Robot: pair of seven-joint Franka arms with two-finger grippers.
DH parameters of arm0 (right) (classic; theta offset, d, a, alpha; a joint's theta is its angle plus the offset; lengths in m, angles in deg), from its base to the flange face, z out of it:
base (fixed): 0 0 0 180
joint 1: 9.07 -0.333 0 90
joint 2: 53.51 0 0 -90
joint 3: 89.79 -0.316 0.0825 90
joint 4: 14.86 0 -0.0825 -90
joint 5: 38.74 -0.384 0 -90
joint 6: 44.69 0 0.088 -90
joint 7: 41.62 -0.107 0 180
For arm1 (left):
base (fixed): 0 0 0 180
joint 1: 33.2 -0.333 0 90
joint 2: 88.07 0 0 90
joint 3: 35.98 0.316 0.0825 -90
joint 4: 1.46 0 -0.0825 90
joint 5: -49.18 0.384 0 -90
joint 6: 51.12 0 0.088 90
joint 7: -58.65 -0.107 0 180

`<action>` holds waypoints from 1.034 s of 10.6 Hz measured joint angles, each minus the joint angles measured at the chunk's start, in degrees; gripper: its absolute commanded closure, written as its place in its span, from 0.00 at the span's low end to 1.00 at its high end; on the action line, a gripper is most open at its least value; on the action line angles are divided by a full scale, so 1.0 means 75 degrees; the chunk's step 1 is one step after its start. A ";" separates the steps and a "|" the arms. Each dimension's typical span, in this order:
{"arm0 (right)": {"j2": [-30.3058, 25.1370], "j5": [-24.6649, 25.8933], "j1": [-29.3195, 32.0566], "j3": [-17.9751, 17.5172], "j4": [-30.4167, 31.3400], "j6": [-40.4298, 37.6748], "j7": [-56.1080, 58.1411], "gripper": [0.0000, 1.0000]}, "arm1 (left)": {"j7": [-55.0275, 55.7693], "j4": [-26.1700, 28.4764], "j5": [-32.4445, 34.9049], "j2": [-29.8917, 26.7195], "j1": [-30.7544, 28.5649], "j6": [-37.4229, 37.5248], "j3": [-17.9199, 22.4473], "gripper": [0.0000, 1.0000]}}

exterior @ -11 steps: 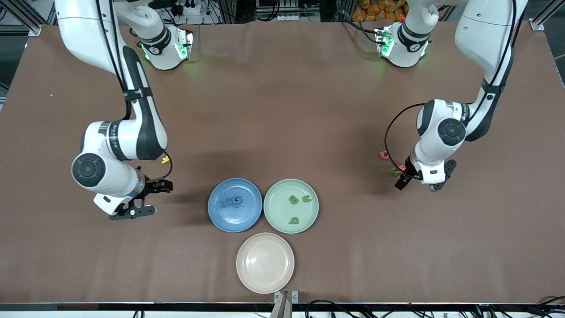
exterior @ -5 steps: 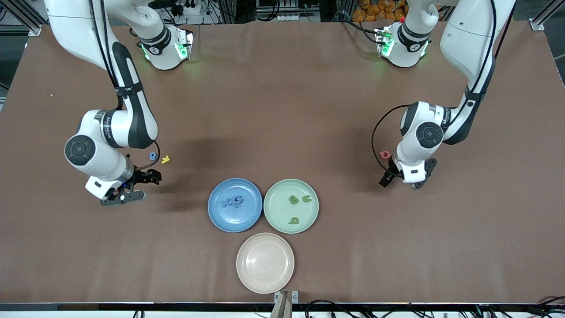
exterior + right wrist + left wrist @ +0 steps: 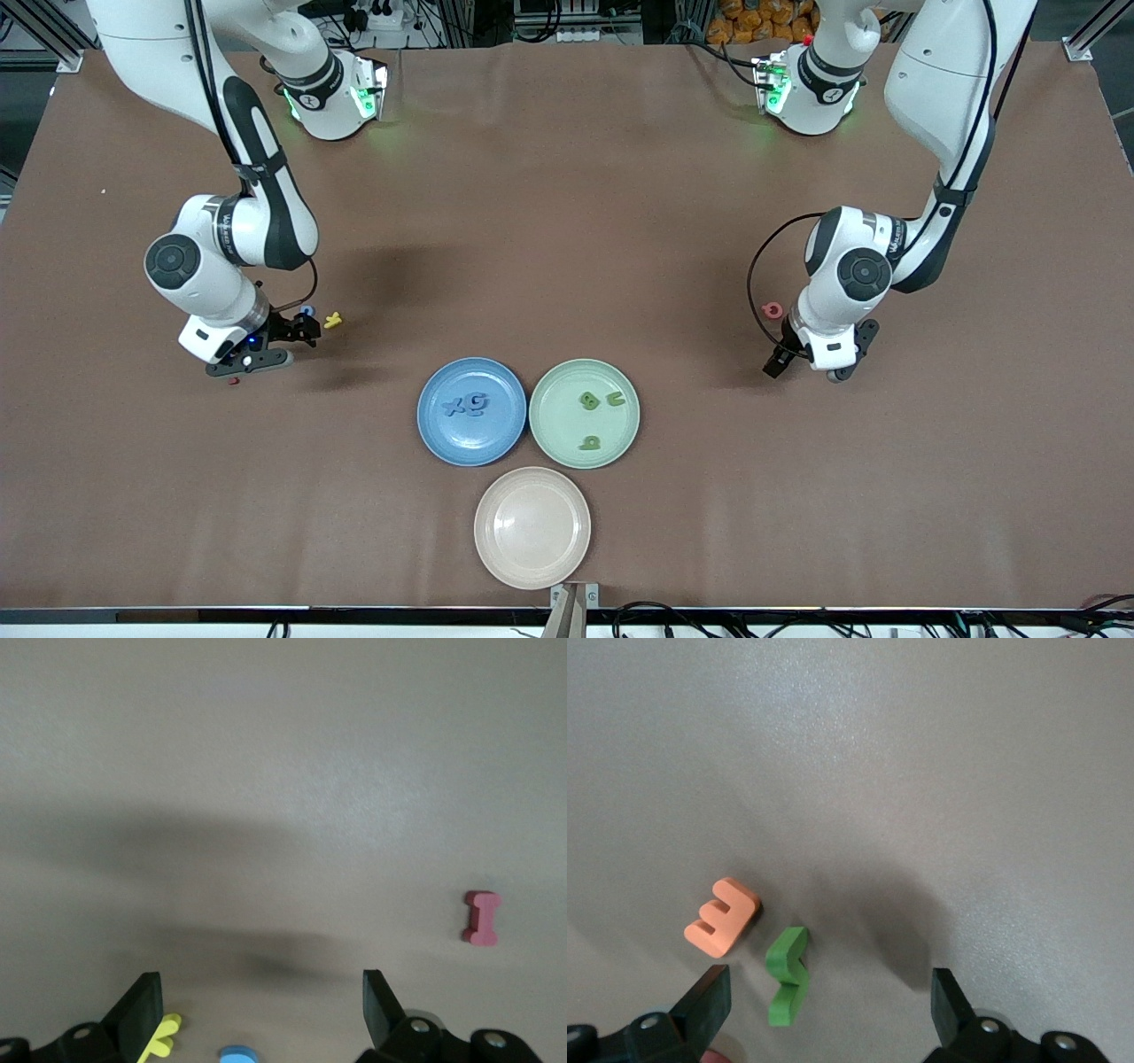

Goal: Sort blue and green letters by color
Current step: 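Grasp the green Z with the left gripper while the right gripper withdraws, then lift the green Z with the left gripper while the right gripper grasps the a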

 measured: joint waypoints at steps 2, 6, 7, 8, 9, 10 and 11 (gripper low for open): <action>-0.0147 0.0000 0.0114 0.0001 0.0433 0.0334 0.0181 0.00 | 0.0000 -0.0011 0.0000 0.0000 -0.0016 0.0000 0.0004 0.00; -0.0464 0.0000 0.0176 -0.0004 0.1189 0.0762 0.0239 0.00 | -0.0001 -0.0032 0.0000 0.0001 -0.0045 0.0000 0.0012 0.94; -0.0481 0.0000 0.0177 -0.0006 0.1366 0.0895 0.0239 0.00 | -0.0001 -0.0034 0.0000 0.0000 -0.0045 0.0000 0.0013 1.00; -0.0481 0.0000 0.0179 -0.0006 0.1497 0.0956 0.0239 0.00 | -0.0001 -0.0035 0.0000 0.0000 -0.0046 0.0000 0.0013 1.00; -0.0483 0.0000 0.0180 -0.0006 0.1583 0.0979 0.0239 0.00 | -0.0001 -0.0036 0.0000 0.0000 -0.0047 0.0000 0.0014 1.00; -0.0484 0.0000 0.0180 -0.0008 0.1647 0.0990 0.0239 0.00 | -0.0001 -0.0036 0.0000 0.0000 -0.0048 0.0000 0.0015 1.00; -0.0488 0.0000 0.0180 -0.0012 0.1686 0.0999 0.0239 0.00 | -0.0001 -0.0052 0.0000 -0.0008 -0.0049 0.0000 0.0015 1.00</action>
